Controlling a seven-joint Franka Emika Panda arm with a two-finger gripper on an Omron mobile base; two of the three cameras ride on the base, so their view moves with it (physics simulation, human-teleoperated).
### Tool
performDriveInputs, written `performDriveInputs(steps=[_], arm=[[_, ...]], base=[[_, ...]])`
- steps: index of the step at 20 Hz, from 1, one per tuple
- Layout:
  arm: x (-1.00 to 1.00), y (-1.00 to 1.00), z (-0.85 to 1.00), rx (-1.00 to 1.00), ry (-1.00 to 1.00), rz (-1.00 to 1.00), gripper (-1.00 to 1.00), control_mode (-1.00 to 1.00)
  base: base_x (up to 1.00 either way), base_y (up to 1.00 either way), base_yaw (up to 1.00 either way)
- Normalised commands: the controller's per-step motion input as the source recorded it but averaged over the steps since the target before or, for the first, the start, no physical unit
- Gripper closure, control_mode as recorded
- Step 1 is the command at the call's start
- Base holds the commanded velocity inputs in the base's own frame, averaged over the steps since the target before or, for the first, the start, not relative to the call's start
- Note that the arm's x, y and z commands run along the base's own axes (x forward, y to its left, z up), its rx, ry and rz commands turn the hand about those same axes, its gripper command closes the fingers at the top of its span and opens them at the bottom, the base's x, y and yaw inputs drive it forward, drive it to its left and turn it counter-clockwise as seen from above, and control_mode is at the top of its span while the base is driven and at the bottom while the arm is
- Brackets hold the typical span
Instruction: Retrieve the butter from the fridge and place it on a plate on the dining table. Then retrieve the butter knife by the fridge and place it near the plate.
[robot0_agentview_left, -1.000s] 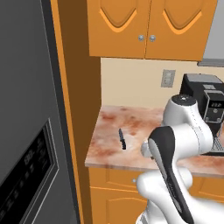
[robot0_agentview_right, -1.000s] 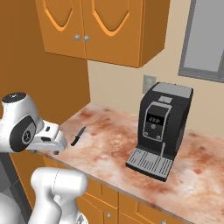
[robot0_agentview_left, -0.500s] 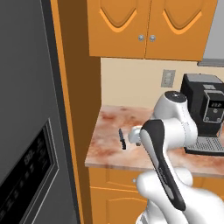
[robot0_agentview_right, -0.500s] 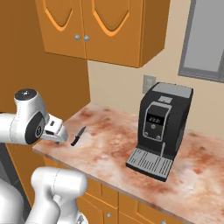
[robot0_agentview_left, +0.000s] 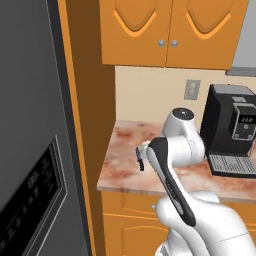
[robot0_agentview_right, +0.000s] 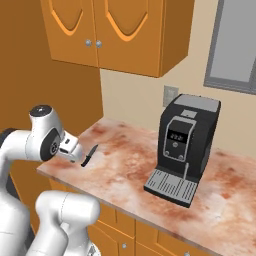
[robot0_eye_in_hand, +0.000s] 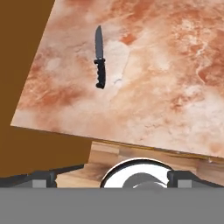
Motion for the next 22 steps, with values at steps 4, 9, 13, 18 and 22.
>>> performDriveInputs(steps=[4, 9, 13, 18, 22], arm=[[0.50, 0.00, -0.42, 0.02, 0.01, 0.00, -1.00, -1.00], [0.59, 0.02, -0.44, -0.01, 0.00, 0.00, -1.00, -1.00], [0.53, 0.00, -0.20, -0.02, 0.06, 0.00, -1.00, -1.00], [0.57, 0.01, -0.28, 0.00, 0.08, 0.00, -1.00, -1.00], [0.39, 0.08, -0.29, 0.00, 0.03, 0.00, -1.00, -1.00]], base=[[0.00, 0.00, 0.00], [0.00, 0.00, 0.00], [0.00, 0.00, 0.00], [0.00, 0.00, 0.00], [0.00, 0.00, 0.00]])
